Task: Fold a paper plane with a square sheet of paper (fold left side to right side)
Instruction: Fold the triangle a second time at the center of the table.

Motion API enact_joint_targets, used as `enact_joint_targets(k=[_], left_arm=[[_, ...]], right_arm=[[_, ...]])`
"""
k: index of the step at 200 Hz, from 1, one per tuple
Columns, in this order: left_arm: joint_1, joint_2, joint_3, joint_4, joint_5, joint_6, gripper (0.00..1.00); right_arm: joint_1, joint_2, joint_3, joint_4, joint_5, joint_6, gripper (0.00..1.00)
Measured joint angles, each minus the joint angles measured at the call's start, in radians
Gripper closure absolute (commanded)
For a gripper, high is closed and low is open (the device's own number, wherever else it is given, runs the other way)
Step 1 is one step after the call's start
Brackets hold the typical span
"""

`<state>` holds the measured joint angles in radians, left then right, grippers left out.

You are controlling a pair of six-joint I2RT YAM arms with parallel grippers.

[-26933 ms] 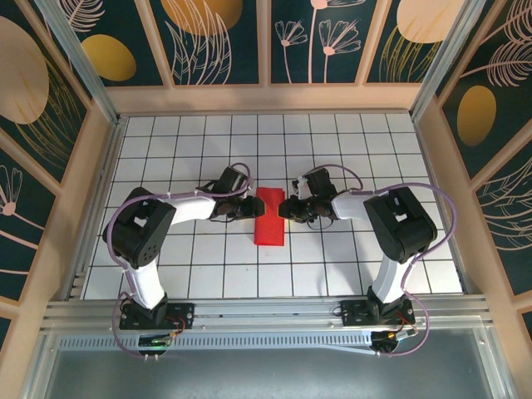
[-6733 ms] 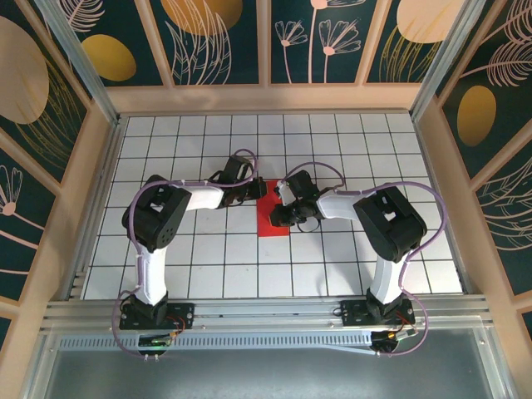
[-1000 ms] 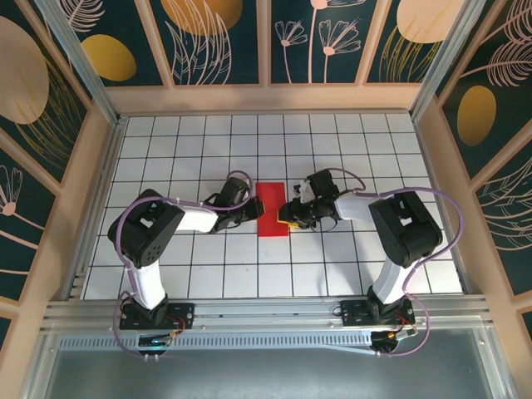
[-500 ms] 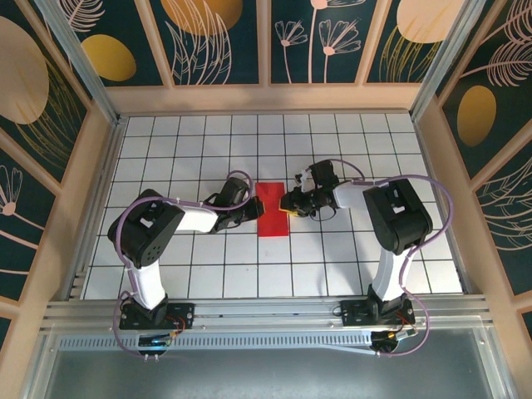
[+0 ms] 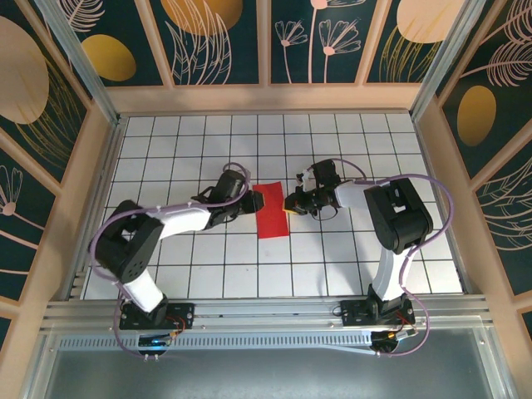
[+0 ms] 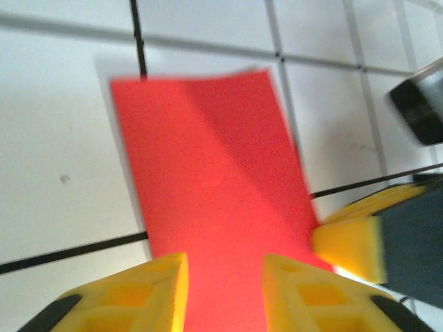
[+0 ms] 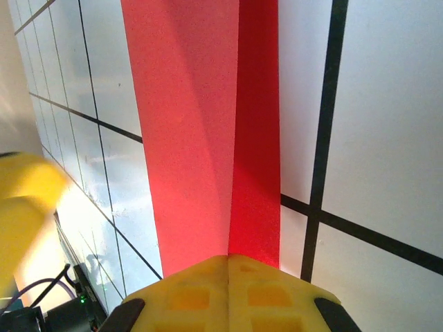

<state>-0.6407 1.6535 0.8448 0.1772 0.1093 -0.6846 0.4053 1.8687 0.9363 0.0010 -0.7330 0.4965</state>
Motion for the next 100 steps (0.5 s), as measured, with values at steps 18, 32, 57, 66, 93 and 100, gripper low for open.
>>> enact_joint_targets(k=[18,32,57,66,93,100], left_arm=[[0.0,-0.11,-0.016,0.006,-0.022,0.034,0.61],[-0.001,-0.198,-0.067,0.038,-0.03,0.065,0.6],[-0.02,-0.285,-0.192,0.08,-0.04,0.104,0.55],[-0.042,-0.298,-0.232,0.08,-0.044,0.119,0.53],[-0.139,-0.305,-0.28,0.072,-0.074,0.155,0.46],[-0.166,-0.305,-0.279,0.073,-0.083,0.165,0.45]], right_arm=[[0.0,0.0,0.0,0.0,-0.003,0.002,1.0],[0.0,0.0,0.0,-0.001,-0.002,0.008,1.0],[0.0,-0.005,0.0,-0.008,-0.002,0.016,1.0],[0.0,-0.009,0.0,-0.01,-0.002,0.02,1.0],[0.0,-0.016,0.0,-0.021,-0.002,0.035,1.0],[0.0,-0.016,0.0,-0.024,-0.002,0.037,1.0]])
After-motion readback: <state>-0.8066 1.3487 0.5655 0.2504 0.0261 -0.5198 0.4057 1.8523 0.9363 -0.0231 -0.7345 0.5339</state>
